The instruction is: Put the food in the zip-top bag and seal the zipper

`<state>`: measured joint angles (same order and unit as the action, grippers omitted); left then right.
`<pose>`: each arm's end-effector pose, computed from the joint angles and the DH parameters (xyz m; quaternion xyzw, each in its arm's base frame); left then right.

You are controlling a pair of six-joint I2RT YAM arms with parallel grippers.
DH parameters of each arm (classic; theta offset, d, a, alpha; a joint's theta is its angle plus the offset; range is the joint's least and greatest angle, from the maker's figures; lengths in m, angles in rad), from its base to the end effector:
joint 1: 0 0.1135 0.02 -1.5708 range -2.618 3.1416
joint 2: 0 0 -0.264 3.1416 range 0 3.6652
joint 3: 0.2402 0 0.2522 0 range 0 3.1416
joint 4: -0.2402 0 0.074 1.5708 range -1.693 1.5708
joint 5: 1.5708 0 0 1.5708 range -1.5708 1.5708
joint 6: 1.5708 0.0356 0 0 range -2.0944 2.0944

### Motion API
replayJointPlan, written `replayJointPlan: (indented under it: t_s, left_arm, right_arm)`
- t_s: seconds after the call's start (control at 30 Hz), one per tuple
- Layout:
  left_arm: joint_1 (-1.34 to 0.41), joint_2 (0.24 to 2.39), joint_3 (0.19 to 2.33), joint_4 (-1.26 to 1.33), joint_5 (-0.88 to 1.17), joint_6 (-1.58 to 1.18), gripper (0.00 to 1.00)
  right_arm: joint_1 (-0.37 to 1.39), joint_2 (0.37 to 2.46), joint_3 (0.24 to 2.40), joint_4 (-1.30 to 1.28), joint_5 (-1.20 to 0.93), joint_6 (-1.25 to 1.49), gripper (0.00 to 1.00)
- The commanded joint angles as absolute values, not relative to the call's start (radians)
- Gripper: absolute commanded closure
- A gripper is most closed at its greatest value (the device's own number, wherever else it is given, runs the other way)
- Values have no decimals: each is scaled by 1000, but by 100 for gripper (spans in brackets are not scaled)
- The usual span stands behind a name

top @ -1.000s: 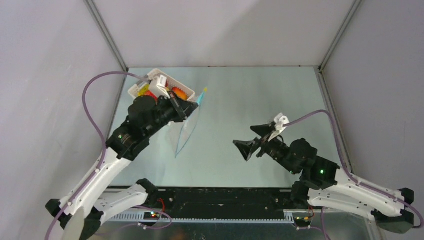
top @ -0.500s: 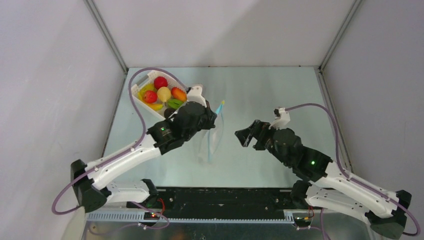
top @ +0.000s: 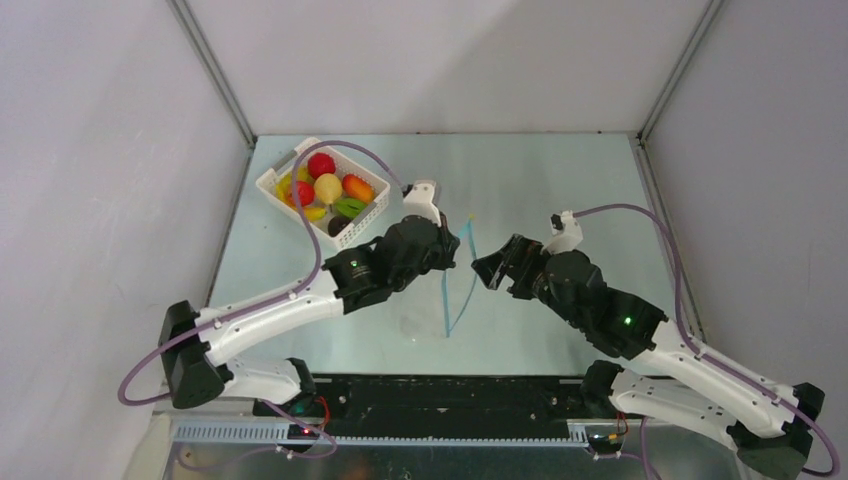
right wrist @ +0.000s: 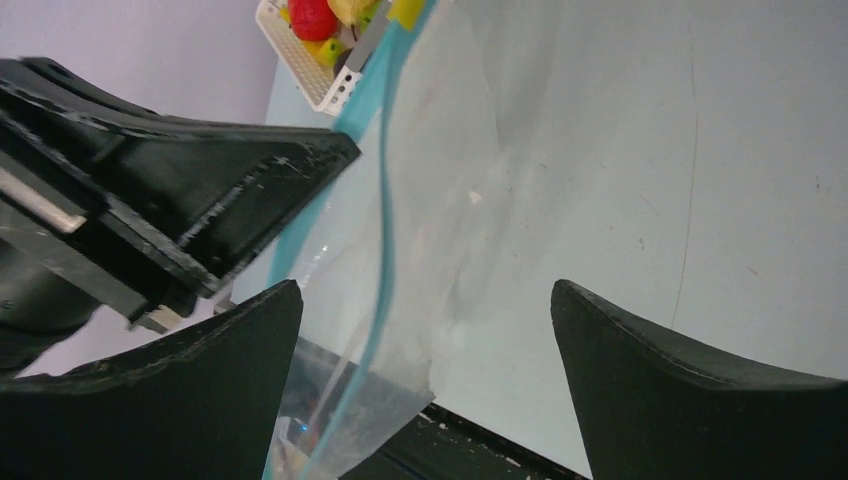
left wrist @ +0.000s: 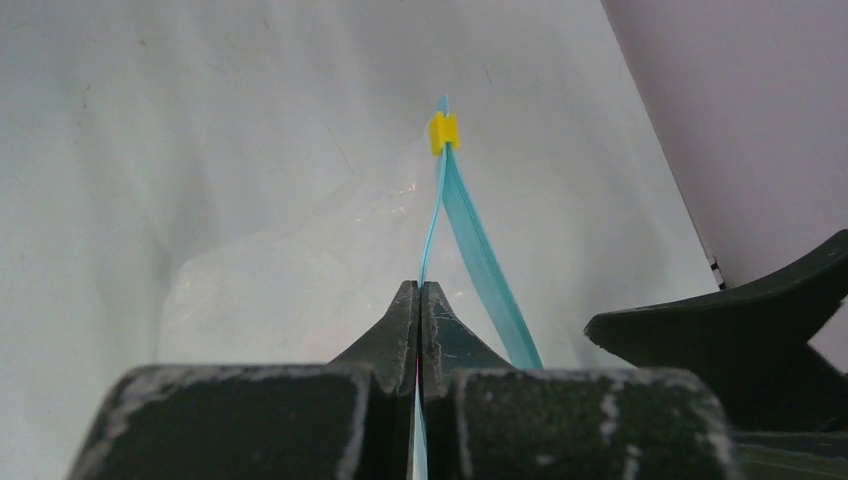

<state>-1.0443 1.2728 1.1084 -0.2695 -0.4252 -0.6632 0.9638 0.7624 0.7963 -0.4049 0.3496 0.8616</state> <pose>0.1587 -0.2438 0.3402 0.0445 0.8304 -0.2798 0.4798 0.1081 0.1343 0.3251 0.0565 0.8168 0.3521 0.4536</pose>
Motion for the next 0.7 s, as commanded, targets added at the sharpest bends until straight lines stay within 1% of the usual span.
replayJointPlan:
  t_s: [0.0, 0.3, 0.43, 0.57, 0.63, 0.67]
  left_arm:
    - [-1081, 1310, 1184, -251, -484, -677, 100]
    - [-1107, 1348, 1262, -319, -534, -658, 100]
    - [-1109, 1336, 1256, -317, -535, -654, 100]
    - [-1114, 1334, 1257, -323, -532, -650, 100]
    - [-1116, 1335, 1257, -328, -529, -647, 100]
    - [-1117, 1336, 1257, -333, -526, -646, 100]
  right_arm:
    - [957, 726, 850, -427, 337, 856, 1]
    - [961, 810, 850, -538, 352, 883, 1]
    - [961, 834, 850, -538, 363, 862, 4]
    - [959, 866, 850, -521, 368, 855, 14]
    - [959, 882, 850, -511, 371, 855, 21]
    - [959, 892, 850, -505, 371, 848, 29]
